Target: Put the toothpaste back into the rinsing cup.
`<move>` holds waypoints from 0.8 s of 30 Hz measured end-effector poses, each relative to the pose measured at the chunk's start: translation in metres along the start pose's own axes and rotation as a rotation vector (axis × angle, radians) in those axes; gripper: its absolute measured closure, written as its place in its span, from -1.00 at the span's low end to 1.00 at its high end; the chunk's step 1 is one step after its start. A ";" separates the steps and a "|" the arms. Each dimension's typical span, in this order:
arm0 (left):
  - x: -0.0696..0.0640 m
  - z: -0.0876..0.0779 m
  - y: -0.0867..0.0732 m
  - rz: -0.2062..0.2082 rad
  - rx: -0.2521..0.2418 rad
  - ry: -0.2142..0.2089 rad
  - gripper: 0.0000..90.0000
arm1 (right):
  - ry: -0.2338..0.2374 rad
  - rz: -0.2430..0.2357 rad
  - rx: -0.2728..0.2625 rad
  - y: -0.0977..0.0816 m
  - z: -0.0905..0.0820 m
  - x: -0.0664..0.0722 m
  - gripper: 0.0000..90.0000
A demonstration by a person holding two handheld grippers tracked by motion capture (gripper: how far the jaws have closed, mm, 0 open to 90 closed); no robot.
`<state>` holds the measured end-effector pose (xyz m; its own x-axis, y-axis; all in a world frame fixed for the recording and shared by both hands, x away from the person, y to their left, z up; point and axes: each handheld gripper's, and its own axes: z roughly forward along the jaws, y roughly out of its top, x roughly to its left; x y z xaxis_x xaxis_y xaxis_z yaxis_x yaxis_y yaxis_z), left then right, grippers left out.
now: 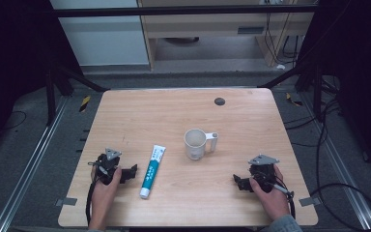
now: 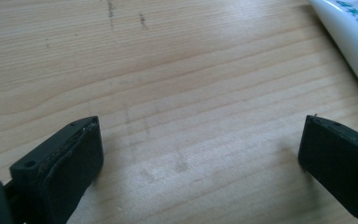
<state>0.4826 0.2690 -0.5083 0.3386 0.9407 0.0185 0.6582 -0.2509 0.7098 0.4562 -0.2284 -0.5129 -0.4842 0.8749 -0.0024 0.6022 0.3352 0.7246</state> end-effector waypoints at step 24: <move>-0.026 -0.048 0.009 -0.036 -0.187 -0.037 -0.87 | -0.011 0.001 -0.001 0.000 0.000 0.001 -0.98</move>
<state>0.4478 0.2534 -0.4685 0.3438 0.9385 -0.0324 0.5352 -0.1675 0.8279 0.4563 -0.2277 -0.5131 -0.4766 0.8791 -0.0092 0.6020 0.3339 0.7253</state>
